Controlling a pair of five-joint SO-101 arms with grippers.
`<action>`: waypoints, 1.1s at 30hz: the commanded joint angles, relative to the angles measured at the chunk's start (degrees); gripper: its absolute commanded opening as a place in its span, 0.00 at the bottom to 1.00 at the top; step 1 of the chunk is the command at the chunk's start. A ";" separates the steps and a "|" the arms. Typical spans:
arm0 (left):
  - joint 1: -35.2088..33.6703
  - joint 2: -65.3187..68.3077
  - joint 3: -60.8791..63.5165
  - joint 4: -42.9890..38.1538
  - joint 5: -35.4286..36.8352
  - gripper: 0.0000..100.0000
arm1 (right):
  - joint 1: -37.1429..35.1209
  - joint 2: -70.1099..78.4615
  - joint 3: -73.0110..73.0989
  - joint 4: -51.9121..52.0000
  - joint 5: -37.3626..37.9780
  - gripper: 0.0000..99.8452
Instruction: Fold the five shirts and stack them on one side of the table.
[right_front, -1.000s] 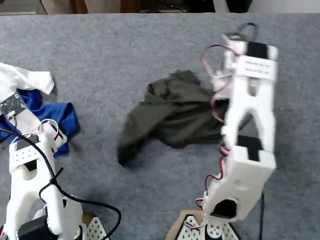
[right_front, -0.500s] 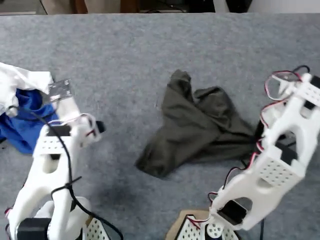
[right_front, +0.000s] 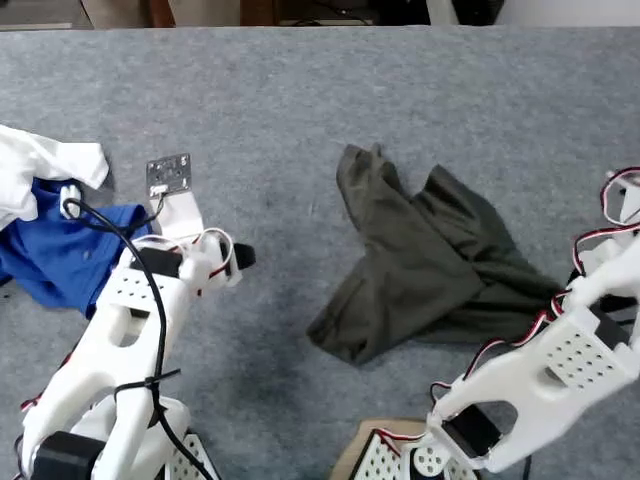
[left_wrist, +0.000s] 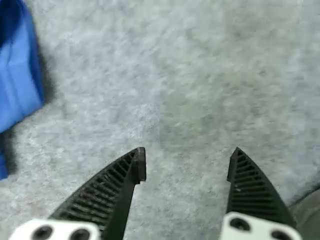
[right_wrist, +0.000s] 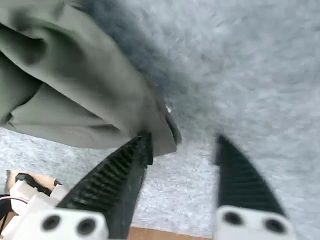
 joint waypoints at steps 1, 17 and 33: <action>-2.55 -1.01 0.88 0.00 -2.02 0.27 | -4.97 -7.34 -2.33 1.32 0.44 0.30; -8.70 -1.01 6.24 -7.56 -2.73 0.27 | -47.60 -11.56 -8.22 1.05 -23.12 0.30; -11.34 -1.10 5.36 -7.56 -2.37 0.27 | -61.93 13.32 -21.67 -3.16 -31.74 0.30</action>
